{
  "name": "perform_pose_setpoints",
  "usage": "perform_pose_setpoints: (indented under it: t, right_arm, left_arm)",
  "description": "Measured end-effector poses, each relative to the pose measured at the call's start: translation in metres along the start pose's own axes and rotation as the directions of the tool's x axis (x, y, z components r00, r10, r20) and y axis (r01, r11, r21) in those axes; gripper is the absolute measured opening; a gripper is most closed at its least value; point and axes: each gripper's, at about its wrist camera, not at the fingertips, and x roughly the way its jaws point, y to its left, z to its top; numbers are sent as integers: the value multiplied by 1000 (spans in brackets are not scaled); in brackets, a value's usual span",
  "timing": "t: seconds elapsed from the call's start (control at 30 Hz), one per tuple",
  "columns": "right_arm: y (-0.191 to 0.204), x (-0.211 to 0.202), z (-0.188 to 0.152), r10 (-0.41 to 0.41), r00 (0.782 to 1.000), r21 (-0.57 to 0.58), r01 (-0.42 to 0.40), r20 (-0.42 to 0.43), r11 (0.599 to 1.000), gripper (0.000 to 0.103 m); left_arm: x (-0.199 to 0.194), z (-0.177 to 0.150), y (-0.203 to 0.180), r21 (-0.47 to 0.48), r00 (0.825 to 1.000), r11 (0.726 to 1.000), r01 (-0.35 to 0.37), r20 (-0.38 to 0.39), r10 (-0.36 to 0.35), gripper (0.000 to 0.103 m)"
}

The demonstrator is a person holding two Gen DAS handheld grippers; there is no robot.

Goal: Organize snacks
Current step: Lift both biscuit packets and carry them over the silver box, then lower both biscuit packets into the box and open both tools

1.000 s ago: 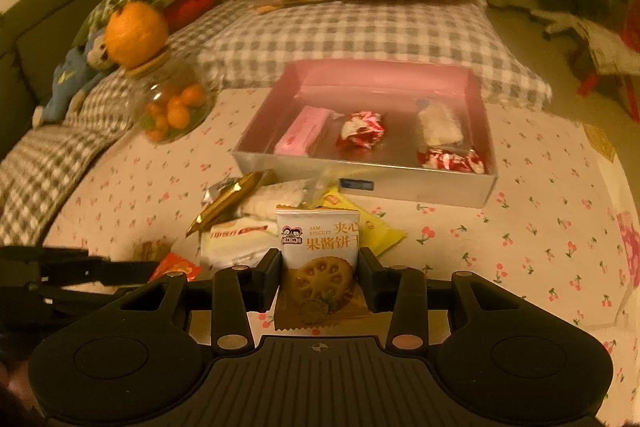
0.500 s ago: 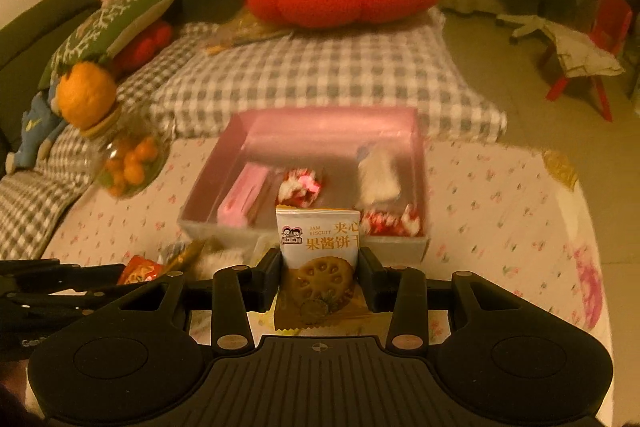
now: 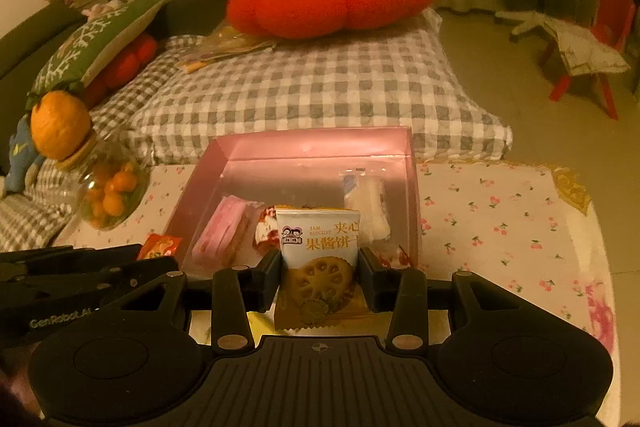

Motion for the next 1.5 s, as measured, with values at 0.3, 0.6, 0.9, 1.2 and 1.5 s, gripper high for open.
perform_pose_setpoints:
  t: [0.3, 0.6, 0.9, 1.2, 1.5]
  right_arm:
    - [-5, 34, 14, 35, 999, 56, -34, -25, 998, 39]
    - [2, 65, 12, 41, 996, 70, -36, -77, 997, 39]
    - [4, 82, 7, 54, 992, 49, -49, -113, 998, 40]
    - [2, 92, 5, 57, 991, 48, -51, -122, 998, 40]
    - [10, 82, 8, 32, 995, 26, -29, -97, 999, 46]
  left_arm:
    - [31, 21, 14, -20, 999, 999, -42, 4, 42, 38]
    - [61, 29, 17, -11, 994, 995, -99, -37, 99, 38]
    - [79, 40, 14, -9, 992, 993, -121, -28, 121, 39]
    - [97, 45, 15, -63, 994, 993, -102, -39, 100, 39]
    - [86, 45, 25, -80, 994, 991, -111, -31, 109, 49]
